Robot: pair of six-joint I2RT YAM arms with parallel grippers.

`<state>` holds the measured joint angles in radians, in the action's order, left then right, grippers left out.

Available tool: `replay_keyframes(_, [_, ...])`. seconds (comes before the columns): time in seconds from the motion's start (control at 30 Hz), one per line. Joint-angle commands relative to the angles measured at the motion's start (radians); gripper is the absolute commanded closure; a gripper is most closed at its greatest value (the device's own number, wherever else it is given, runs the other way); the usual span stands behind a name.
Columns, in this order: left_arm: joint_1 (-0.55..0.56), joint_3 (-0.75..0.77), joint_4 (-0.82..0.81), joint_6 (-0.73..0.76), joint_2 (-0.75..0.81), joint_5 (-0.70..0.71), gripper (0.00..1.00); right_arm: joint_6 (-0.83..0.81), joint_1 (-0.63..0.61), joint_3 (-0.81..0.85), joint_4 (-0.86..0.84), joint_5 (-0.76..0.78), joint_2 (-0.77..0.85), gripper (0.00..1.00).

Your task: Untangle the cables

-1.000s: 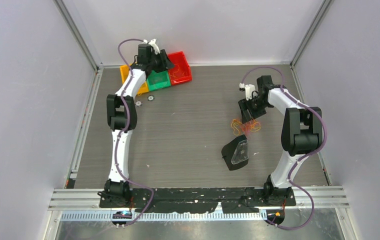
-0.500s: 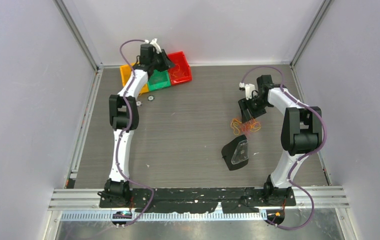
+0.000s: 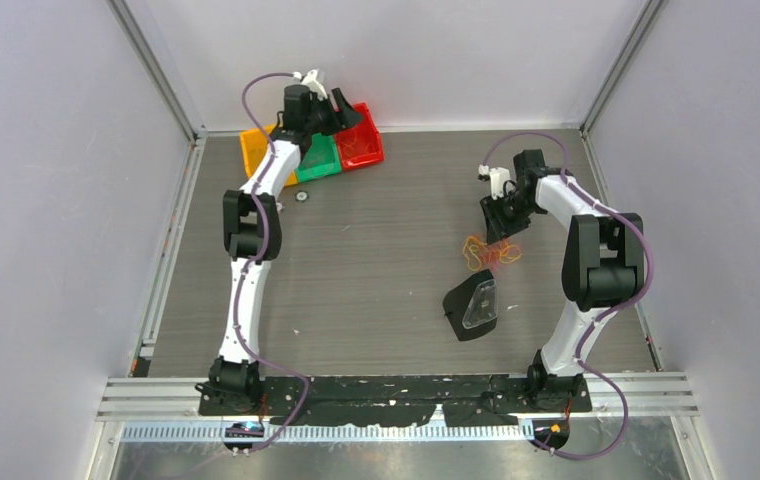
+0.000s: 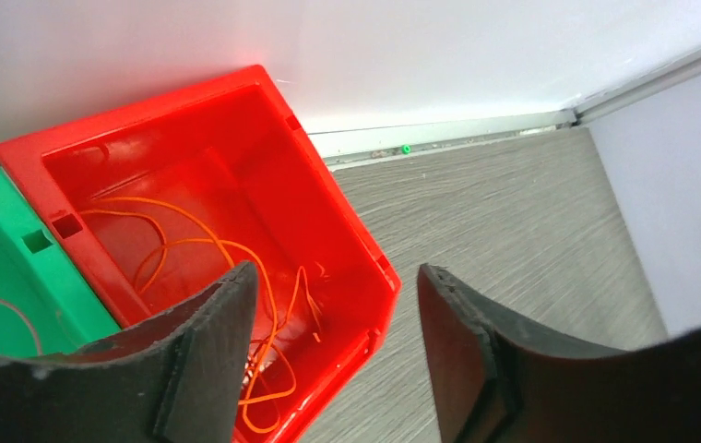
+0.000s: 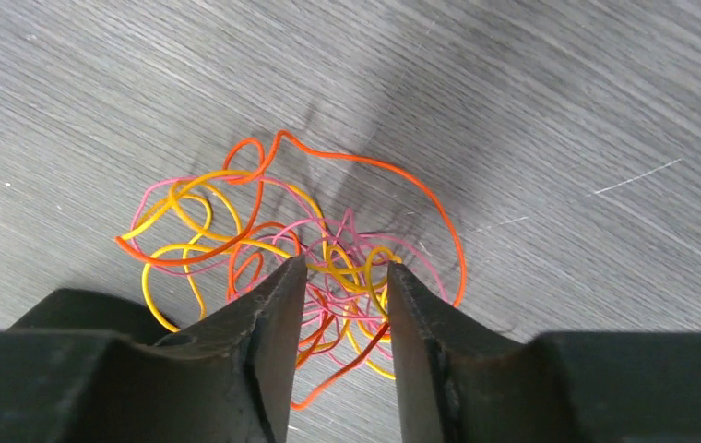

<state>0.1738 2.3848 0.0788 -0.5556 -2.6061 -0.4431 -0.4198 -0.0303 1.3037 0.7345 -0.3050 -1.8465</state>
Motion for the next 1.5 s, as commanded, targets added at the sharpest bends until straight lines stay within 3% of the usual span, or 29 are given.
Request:
replay_keyframes(0.0, [-0.012,-0.011,-0.073,0.025,0.076,0.003,0.28,-0.009,0.0,0.056,0.006,-0.045,-0.005,0.62])
replay_keyframes(0.13, [-0.022,-0.041,-0.124,0.077,0.169,-0.026,0.02,-0.029,0.002,0.064,0.007,-0.091,0.014,0.86])
replay_keyframes(0.2, [-0.023,-0.067,-0.116,0.135,0.236,-0.029,0.0,-0.039,0.006,0.07,-0.002,-0.119,0.038,0.93])
replay_keyframes(0.4, [-0.042,-0.236,-0.005,0.357,0.465,0.014,0.0,-0.022,0.046,0.153,-0.048,-0.252,0.113,0.94])
replay_keyframes(0.63, [-0.069,-0.53,0.187,0.599,0.757,-0.327,0.01,0.175,0.031,0.222,-0.181,-0.434,0.175,0.95])
replay_keyframes(0.77, [-0.049,-0.715,0.233,0.608,0.874,-0.481,0.01,0.282,-0.052,0.219,-0.257,-0.511,0.194,0.95])
replay_keyframes(1.0, [0.082,-1.039,0.037,0.606,1.036,-0.497,0.03,0.384,-0.216,0.23,-0.358,-0.586,0.23,0.95])
replay_keyframes(1.17, [0.177,-1.122,-0.034,0.608,1.053,-0.474,0.04,0.405,-0.294,0.221,-0.378,-0.61,0.255,0.94])
replay_keyframes(1.3, [0.23,-1.206,-0.191,0.564,1.036,-0.442,0.04,0.454,-0.358,0.212,-0.424,-0.623,0.269,0.95])
replay_keyframes(1.33, [0.236,-1.216,-0.249,0.515,1.023,-0.436,0.06,0.467,-0.363,0.21,-0.433,-0.629,0.271,0.95])
replay_keyframes(1.4, [0.237,-1.229,-0.334,0.408,0.99,-0.424,0.21,0.51,-0.374,0.206,-0.463,-0.637,0.279,0.95])
replay_keyframes(1.47, [0.235,-1.233,-0.376,0.343,0.958,-0.423,0.45,0.552,-0.378,0.207,-0.495,-0.644,0.286,0.95])
